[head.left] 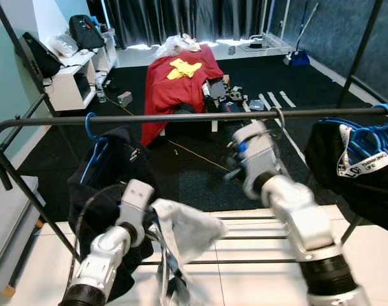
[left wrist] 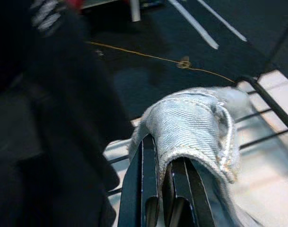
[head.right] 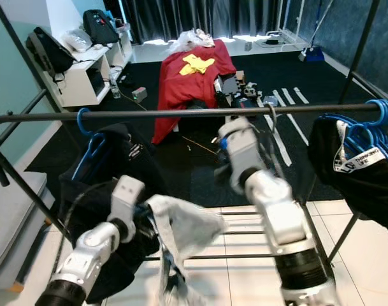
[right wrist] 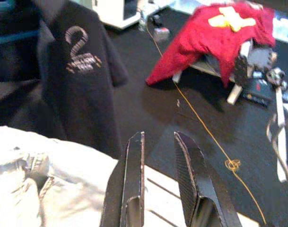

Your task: Hang hanger

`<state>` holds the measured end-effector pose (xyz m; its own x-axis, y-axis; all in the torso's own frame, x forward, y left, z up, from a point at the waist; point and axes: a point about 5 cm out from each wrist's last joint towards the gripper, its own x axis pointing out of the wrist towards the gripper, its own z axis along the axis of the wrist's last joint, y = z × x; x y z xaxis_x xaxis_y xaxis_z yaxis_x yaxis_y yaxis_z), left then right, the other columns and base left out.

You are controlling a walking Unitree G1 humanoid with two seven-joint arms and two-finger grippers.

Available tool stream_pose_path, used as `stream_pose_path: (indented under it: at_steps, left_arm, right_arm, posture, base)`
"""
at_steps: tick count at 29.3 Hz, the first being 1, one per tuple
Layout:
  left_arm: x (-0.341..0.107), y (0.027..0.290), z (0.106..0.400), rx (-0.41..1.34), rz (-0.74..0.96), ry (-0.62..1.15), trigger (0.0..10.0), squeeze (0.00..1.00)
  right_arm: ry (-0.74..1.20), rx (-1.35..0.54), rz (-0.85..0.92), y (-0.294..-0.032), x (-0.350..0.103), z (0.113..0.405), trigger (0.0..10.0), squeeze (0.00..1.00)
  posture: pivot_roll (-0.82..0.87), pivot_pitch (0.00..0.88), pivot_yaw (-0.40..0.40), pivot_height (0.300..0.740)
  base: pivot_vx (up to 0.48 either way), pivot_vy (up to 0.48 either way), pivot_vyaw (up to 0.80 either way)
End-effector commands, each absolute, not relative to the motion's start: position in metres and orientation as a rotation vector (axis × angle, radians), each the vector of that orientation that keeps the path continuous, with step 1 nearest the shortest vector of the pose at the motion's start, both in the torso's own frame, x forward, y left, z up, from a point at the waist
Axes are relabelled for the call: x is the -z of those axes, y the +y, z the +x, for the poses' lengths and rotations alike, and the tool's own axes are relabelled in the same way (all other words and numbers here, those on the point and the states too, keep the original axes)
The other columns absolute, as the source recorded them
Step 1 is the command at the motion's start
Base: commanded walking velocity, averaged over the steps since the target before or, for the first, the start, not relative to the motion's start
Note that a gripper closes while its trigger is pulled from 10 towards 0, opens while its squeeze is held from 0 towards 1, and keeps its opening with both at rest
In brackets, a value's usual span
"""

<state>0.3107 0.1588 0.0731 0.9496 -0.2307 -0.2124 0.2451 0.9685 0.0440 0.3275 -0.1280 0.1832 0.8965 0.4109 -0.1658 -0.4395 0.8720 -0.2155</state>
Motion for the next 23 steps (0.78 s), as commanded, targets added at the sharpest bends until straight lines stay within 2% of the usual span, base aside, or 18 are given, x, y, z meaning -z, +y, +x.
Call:
stream_pose_path:
  at_steps: [1, 7, 8, 14, 23]
  left_arm:
    - [-0.075, 0.166, 0.309, 0.205, 0.054, 0.187, 10.0, 0.00]
    - [-0.074, 0.168, 0.303, 0.172, 0.029, 0.172, 10.0, 0.00]
    - [-0.072, 0.167, 0.301, 0.167, 0.025, 0.175, 10.0, 0.00]
    - [-0.066, 0.168, 0.299, 0.134, 0.023, 0.195, 10.0, 0.00]
    - [-0.069, 0.166, 0.302, 0.127, 0.023, 0.194, 10.0, 0.00]
  right_arm:
    - [0.108, -0.492, -0.245, -0.121, -0.180, 0.326, 10.0, 0.00]
    - [0.158, -0.502, -0.237, -0.117, -0.157, 0.324, 10.0, 0.00]
    - [0.204, -0.441, -0.239, -0.121, -0.137, 0.325, 10.0, 0.00]
    - [0.306, -0.314, -0.225, -0.133, -0.089, 0.315, 10.0, 0.00]
    - [0.325, -0.262, -0.118, -0.136, -0.079, 0.311, 10.0, 0.00]
  posture:
    - [0.01, 0.000, 0.025, 0.740]
    - [0.02, 0.014, 0.014, 0.740]
    - [0.02, 0.014, 0.017, 0.740]
    - [0.03, 0.012, 0.022, 0.740]
    - [0.02, 0.020, 0.022, 0.740]
  base:
    - [0.000, 0.000, 0.00]
    - [0.000, 0.000, 0.00]
    - [0.000, 0.000, 0.00]
    - [0.000, 0.000, 0.00]
    - [0.000, 0.000, 0.00]
